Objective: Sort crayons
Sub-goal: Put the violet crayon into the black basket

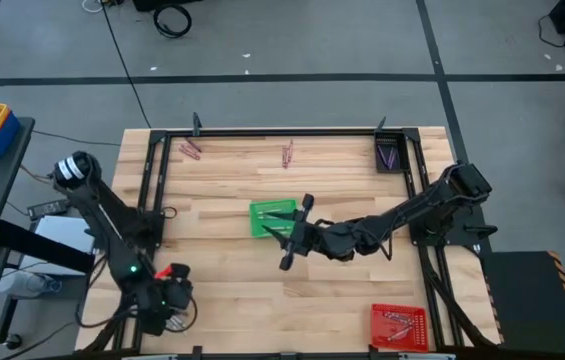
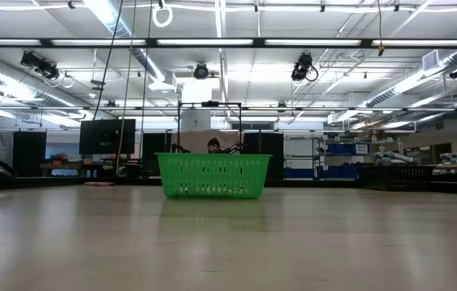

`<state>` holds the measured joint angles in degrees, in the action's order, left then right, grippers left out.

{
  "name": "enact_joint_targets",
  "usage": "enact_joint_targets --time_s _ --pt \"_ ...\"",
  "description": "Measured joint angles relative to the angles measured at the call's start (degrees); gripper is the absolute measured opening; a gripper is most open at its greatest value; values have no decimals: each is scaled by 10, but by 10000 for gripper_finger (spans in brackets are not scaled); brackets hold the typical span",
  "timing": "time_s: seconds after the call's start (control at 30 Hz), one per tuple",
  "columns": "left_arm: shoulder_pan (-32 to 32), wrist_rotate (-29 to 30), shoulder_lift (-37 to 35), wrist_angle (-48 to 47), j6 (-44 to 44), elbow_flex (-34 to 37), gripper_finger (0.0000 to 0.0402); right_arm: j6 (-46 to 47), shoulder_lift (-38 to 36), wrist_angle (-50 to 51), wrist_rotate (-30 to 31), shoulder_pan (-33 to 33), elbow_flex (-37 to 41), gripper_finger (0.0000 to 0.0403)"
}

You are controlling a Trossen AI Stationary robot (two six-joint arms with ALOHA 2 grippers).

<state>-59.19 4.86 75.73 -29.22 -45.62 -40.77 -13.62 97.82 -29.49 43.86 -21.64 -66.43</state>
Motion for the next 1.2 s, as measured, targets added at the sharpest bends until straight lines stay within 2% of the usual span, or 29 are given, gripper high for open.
enact_joint_targets --time_s 0.27,0.63,0.8,0.9,1.1,1.2 --pt "-3 -17 76 29 -15 0 153 15 0 16 -5 5 0 145" --pt "-24 -16 126 8 -15 -3 153 15 0 21 -5 5 0 145" --pt "-29 6 133 -25 -15 -5 147 15 0 22 -6 5 0 145" --pt "-20 6 133 -46 -39 -5 125 15 0 22 -6 5 0 145" --pt "-1 8 133 -79 -29 -4 47 15 0 26 -6 4 0 145" --pt "16 10 132 -96 -37 -4 22 2 0 40 -6 1 0 145"
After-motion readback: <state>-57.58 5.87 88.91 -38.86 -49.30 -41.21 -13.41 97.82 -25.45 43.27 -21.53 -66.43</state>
